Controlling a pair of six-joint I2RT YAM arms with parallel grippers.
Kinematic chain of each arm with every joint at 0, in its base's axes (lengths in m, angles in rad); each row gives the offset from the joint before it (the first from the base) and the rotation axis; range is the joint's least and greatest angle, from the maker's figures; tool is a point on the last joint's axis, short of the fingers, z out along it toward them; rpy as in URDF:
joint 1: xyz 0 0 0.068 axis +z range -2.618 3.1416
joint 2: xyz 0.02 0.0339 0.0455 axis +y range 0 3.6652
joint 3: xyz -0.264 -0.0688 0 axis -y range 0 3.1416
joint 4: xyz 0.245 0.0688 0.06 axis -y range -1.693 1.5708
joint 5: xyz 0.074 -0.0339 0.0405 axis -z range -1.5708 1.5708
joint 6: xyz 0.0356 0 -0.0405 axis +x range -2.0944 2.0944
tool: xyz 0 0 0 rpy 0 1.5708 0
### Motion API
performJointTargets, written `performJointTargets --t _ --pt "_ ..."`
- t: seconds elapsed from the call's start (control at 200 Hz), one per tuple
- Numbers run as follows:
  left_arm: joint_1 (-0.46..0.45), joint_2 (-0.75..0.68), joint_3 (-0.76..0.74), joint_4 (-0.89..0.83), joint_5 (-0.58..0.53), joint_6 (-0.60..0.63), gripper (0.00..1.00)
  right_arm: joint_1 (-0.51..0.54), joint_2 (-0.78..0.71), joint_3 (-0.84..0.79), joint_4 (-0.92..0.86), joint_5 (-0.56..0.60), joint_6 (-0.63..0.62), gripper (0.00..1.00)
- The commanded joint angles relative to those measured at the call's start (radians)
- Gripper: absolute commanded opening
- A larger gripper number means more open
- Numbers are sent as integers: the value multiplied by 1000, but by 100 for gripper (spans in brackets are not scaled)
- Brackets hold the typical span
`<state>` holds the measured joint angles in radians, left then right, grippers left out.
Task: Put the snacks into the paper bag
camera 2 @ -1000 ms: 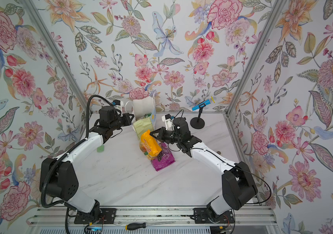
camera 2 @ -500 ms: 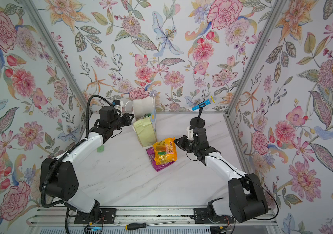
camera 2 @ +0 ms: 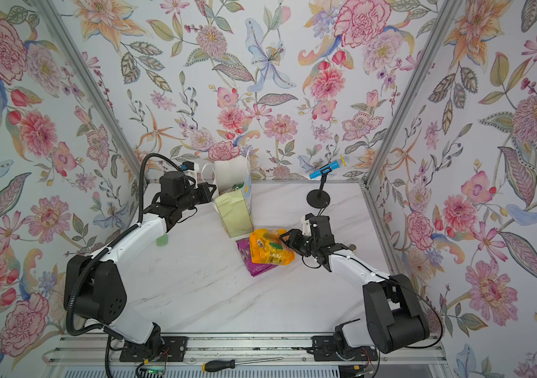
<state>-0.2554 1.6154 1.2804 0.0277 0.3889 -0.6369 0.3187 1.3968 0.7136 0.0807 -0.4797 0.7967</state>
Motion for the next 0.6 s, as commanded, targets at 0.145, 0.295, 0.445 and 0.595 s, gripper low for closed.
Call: performJointTargets --t 0.145,0.295,0.445,0.595 --pt "-4 -14 29 -3 10 7 0 -20 -137 26 -153 123 -100 61" --pt "-4 -6 34 -1 17 4 0 -51 -108 -2 -145 89 -113 61" --pt "-4 -6 31 1 15 5 0 -49 -61 -36 -76 49 -94 61" --pt "-4 -8 31 -1 15 3 0 -49 -7 -68 1 16 -68 60"
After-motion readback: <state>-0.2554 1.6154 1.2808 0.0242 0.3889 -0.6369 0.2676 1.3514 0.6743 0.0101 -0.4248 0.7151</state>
